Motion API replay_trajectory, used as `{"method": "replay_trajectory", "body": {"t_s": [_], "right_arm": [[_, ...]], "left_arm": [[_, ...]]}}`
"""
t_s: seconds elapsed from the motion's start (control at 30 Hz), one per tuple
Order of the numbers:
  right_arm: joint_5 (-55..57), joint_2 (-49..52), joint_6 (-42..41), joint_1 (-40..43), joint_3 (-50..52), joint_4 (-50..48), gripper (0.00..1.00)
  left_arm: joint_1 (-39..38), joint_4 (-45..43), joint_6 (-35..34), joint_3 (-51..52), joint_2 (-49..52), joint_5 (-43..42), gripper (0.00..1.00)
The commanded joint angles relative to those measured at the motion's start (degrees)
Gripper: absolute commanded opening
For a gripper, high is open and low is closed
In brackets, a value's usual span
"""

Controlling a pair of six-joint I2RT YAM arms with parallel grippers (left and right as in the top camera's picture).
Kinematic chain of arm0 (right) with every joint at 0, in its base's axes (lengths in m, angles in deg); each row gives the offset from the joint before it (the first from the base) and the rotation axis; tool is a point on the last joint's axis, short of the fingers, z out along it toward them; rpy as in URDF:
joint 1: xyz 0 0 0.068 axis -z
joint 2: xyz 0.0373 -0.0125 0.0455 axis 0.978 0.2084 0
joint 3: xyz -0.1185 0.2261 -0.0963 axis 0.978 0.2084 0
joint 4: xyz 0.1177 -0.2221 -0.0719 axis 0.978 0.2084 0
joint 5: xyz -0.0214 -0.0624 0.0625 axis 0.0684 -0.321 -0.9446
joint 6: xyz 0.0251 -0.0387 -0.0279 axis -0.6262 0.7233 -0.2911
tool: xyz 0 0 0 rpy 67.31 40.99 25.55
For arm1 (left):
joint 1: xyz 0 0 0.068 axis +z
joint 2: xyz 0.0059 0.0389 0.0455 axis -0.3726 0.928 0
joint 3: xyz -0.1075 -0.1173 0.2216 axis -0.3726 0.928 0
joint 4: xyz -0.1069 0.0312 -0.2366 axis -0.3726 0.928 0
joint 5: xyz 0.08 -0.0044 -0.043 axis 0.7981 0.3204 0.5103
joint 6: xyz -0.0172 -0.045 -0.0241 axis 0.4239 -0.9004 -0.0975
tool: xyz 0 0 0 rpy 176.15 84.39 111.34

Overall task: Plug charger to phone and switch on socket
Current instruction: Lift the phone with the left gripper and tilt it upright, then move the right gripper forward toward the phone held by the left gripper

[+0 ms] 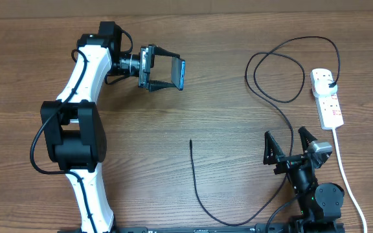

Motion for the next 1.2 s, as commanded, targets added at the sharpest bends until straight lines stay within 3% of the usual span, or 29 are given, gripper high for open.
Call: {"method": "replay_trajectory", "body": {"t_s": [0.0, 0.23, 0.87, 1.17], "right_arm": [[0.5, -0.6, 0.4, -0.3, 0.6, -0.2, 1.0], [0.5, -0.6, 0.4, -0.3, 0.6, -0.2, 1.0], [0.5, -0.6, 0.4, -0.3, 0.6, -0.2, 1.0], [0.5, -0.6, 0.4, -0.3, 0.6, -0.2, 1.0]], "left_arm": [[0.2, 0.2, 1.5, -1.5, -2.6, -2.1, 0.04], [0.2, 0.2, 1.5, -1.5, -2.6, 3.3, 0.04], [0.2, 10.5, 1.5, -1.5, -2.6, 32.7, 0.04], [-0.2, 12.9, 1.5, -1.5, -2.6, 39.5, 0.04]]}}
